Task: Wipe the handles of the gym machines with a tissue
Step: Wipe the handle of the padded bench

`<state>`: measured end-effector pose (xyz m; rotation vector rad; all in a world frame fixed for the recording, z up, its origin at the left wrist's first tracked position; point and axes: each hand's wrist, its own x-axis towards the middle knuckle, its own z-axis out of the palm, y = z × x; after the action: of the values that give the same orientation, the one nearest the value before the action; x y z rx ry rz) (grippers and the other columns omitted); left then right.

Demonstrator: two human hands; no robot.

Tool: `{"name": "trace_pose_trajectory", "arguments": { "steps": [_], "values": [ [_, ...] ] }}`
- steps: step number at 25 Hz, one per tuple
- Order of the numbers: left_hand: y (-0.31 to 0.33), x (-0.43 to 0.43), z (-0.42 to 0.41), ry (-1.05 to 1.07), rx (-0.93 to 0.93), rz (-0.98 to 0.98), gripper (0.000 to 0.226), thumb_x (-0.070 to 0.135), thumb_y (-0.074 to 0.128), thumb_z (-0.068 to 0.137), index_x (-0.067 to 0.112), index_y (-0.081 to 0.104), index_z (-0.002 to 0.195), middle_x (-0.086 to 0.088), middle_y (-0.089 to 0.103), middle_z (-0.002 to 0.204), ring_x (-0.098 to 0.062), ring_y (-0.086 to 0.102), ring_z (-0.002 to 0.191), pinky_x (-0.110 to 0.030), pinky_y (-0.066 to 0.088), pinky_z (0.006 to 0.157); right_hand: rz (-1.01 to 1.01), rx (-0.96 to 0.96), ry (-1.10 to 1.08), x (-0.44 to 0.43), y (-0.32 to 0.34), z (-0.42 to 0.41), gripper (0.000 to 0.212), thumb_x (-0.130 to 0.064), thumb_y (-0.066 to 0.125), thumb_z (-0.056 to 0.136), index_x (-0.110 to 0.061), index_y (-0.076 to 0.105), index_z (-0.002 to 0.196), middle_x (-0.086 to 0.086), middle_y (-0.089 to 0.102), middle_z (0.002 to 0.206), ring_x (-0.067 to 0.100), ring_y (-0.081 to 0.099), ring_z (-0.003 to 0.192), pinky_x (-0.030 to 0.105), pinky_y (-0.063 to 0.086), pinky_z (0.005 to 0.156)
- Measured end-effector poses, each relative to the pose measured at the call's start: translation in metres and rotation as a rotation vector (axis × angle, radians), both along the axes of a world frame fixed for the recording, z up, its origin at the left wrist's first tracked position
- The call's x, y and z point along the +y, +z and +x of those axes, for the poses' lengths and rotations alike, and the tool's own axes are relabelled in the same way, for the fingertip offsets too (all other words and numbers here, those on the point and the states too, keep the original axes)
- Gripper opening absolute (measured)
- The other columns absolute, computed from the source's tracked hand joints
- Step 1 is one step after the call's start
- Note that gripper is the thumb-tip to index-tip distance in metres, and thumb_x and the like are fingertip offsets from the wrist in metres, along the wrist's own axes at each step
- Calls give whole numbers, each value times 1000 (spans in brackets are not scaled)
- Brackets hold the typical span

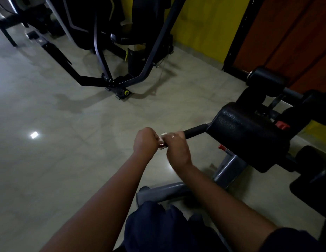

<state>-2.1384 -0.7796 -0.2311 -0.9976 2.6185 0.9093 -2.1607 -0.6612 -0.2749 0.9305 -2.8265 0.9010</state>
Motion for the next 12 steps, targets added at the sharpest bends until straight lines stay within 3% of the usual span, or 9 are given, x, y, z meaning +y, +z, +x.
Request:
{"name": "trace_pose_trajectory", "arguments": {
  "steps": [3,7,10,12],
  "values": [
    [1,-1,-3,-6,-35,0,6,11,77,75,7,74,78,-10,71,78,-24,67,71,-29,52,61,-118,195,-28,22,-18,4,27,4,67,80,-8,71,104,4,70,107,25,57,91,24,48,80],
    [4,0,-7,-6,-82,-5,7,13,77,77,9,75,82,-9,70,79,-22,67,70,-26,48,56,-225,93,-338,12,-22,-10,28,9,71,73,-5,72,98,6,71,103,28,59,92,18,42,87],
    [1,1,-7,-25,-52,-51,3,10,74,77,8,74,79,-9,71,78,-24,67,73,-28,51,60,-270,217,-122,7,-25,21,26,-4,54,89,-3,72,108,9,70,106,19,52,95,20,46,86],
    [1,1,-6,-45,-64,-57,5,11,75,76,8,75,80,-9,71,79,-24,67,74,-28,49,59,-244,333,-78,21,-31,18,28,-5,51,90,-4,70,110,9,69,107,16,48,94,23,50,81]
  ]
}}
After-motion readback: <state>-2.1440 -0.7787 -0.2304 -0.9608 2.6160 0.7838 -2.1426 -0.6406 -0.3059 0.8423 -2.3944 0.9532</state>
